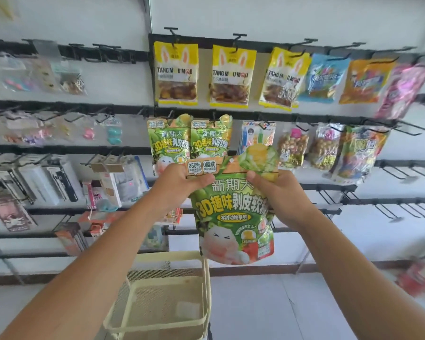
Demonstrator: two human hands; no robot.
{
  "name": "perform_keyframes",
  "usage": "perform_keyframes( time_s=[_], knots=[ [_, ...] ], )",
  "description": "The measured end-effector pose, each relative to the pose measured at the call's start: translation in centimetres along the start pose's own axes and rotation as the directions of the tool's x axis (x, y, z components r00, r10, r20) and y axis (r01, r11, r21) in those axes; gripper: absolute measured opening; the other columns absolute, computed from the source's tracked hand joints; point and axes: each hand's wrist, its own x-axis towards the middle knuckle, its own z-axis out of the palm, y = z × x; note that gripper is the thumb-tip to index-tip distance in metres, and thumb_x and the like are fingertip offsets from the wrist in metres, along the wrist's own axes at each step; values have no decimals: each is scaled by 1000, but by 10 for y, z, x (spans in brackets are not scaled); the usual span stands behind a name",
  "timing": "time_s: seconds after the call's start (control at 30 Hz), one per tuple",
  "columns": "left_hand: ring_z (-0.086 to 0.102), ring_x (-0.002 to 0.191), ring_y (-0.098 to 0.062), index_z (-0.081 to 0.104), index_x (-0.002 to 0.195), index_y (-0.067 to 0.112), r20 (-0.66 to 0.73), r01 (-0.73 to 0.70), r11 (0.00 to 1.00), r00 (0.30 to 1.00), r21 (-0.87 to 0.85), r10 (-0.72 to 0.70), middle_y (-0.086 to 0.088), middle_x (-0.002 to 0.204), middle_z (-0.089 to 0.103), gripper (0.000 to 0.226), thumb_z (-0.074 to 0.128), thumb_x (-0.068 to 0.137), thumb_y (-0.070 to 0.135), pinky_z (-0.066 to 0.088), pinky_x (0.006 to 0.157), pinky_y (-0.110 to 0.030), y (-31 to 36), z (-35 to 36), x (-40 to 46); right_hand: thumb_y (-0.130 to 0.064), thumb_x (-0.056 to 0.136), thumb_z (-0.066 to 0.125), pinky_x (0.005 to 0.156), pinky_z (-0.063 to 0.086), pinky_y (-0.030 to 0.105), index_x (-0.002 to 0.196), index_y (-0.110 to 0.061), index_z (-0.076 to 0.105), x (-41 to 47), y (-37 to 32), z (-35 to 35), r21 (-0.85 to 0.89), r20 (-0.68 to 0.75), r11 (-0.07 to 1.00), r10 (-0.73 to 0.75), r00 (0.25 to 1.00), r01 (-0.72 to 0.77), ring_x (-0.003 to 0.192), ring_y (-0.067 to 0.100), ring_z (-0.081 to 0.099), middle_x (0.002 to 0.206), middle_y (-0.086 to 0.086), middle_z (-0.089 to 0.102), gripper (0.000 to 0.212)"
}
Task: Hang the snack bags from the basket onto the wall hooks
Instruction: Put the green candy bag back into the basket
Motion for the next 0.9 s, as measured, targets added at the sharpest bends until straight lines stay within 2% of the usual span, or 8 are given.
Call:
perform_keyframes(
  time_s=[0.07, 0.17, 0.27, 0.37, 0.47, 0.57, 0.7, 0.9],
  knots=[
    [55, 57, -2, 72, 87, 17, -46, -3, 1000, 999, 22, 4, 12, 65, 65, 36, 77, 78, 52, 38, 58, -17, -4, -4, 22, -26, 94, 66, 82, 59, 47, 100, -8, 72, 26, 4, 2, 5, -24, 1000, 11, 1000, -11, 88, 30, 75, 95, 11, 77, 20],
    [41, 41, -3, 60, 64, 19, -101, 20, 999, 995, 37, -16, 14, 40, 46, 33, 77, 81, 43, 31, 49, -19, -12, -11, 55, -31, 93, 67, 86, 57, 56, 94, -12, 73, 64, 13, 8, -36, -46, 999, 1, 999, -3, 90, 35, 73, 95, 13, 77, 20],
    [65, 71, -27, 73, 87, 7, -116, 1, 999, 993, -37, -5, -15, 80, 73, 65, 77, 63, 68, 49, 74, -38, -19, -14, 80, -28, 94, 66, 85, 59, 49, 96, -11, 73, 95, 23, 12, 7, -61, 999, 35, 998, -35, 89, 28, 75, 94, 8, 78, 18],
    [68, 80, -24, 71, 87, 7, -118, 71, 994, 990, -82, -80, -6, 80, 75, 41, 75, 80, 48, 52, 87, -41, -32, -15, 103, -25, 94, 66, 79, 61, 42, 96, -11, 71, 123, 33, 13, 46, -45, 996, 83, 995, -81, 88, 27, 75, 92, 7, 78, 14],
    [63, 71, -15, 62, 76, 15, -161, 106, 989, 979, -103, -122, 7, 64, 66, 28, 68, 92, 36, 50, 82, -38, -42, -10, 125, -24, 96, 64, 80, 61, 46, 98, -9, 70, 152, 46, 14, 87, -61, 990, 117, 991, -112, 90, 31, 74, 95, 11, 77, 16],
    [54, 73, -6, 57, 77, 21, -221, 113, 985, 965, -131, -140, 4, 76, 58, 26, 65, 96, 37, 44, 76, -28, -50, -6, 151, -31, 99, 60, 78, 61, 50, 100, -9, 68, 182, 60, 15, 115, -122, 985, 143, 982, -129, 87, 32, 75, 94, 13, 77, 23],
    [61, 88, -20, 65, 104, -3, -286, 85, 991, 952, -106, -112, -10, 92, 65, 54, 64, 93, 50, 47, 86, -39, -59, -4, 183, -34, 99, 59, 74, 62, 42, 102, -12, 69, 218, 70, 13, 63, -181, 990, 132, 974, -123, 80, 23, 76, 87, 5, 78, 24],
    [52, 83, -17, 67, 99, -2, -320, 73, 991, 942, -110, -105, -10, 88, 58, 55, 63, 92, 53, 40, 78, -37, -75, -3, 219, -35, 99, 58, 62, 60, 26, 102, -11, 69, 253, 73, 8, 3, -179, 994, 104, 978, -105, 76, 16, 76, 84, 1, 78, 27]
  ],
)
